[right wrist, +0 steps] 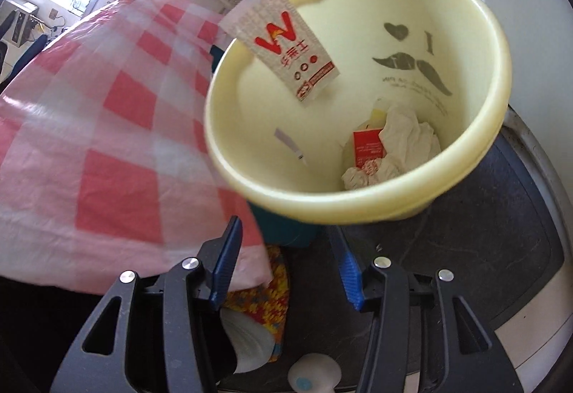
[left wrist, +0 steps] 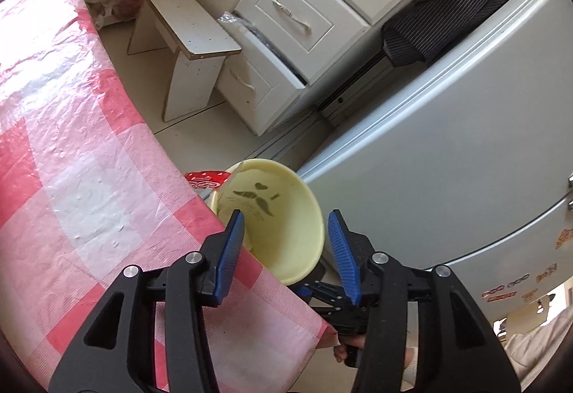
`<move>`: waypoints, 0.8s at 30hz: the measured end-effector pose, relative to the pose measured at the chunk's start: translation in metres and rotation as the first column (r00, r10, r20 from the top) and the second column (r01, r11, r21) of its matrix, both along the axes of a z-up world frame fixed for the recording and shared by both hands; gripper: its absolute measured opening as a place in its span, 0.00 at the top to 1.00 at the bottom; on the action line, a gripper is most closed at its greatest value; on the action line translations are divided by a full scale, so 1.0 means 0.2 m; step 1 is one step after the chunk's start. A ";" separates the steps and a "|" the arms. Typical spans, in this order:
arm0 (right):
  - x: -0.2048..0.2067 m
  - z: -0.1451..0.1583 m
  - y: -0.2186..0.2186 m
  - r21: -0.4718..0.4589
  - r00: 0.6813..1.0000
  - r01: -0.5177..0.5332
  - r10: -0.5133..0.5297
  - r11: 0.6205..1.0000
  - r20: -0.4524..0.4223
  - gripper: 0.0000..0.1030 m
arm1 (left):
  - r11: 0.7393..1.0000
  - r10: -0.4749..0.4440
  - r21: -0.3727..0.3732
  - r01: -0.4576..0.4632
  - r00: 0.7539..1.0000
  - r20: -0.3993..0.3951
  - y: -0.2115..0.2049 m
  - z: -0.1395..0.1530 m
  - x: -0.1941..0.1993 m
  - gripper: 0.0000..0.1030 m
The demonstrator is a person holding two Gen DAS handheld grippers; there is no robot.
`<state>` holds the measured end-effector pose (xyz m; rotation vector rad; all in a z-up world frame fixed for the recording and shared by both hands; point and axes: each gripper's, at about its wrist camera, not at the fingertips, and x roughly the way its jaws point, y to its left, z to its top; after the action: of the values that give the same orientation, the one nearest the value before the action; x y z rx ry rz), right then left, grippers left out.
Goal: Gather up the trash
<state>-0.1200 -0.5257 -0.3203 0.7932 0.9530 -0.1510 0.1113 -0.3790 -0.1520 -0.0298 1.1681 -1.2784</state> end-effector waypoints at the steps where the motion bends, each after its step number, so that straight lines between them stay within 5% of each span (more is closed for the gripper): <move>1: 0.00 -0.02 0.01 -0.009 1.000 -0.008 0.008 1.000 -0.007 0.48 | 1.000 0.002 -0.010 -0.002 1.000 -0.013 0.01 0.00 0.00 0.54; 7: -0.05 -0.05 0.17 -0.007 0.999 -0.038 0.038 0.999 -0.016 0.48 | 1.000 -0.008 -0.031 0.007 1.000 -0.024 0.02 0.00 0.00 0.50; 11: -0.08 0.18 0.18 -0.028 0.996 -0.038 0.040 0.999 0.076 0.48 | 0.999 -0.005 -0.045 0.004 1.000 -0.028 0.03 -0.01 0.00 0.50; 16: 0.08 0.48 -0.07 0.089 0.975 0.044 -0.062 0.995 0.211 0.37 | 0.998 -0.002 -0.057 0.000 1.000 -0.027 0.05 0.00 0.00 0.50; 24: 0.68 0.40 -0.32 0.158 0.983 0.173 -0.180 0.972 0.028 0.33 | 0.994 0.049 -0.090 -0.054 0.997 -0.055 0.12 -0.01 0.05 0.50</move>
<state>0.0156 -0.5906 -0.2403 1.0222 0.8608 -0.2154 0.1208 -0.3551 -0.1545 -0.1609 1.1455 -1.2913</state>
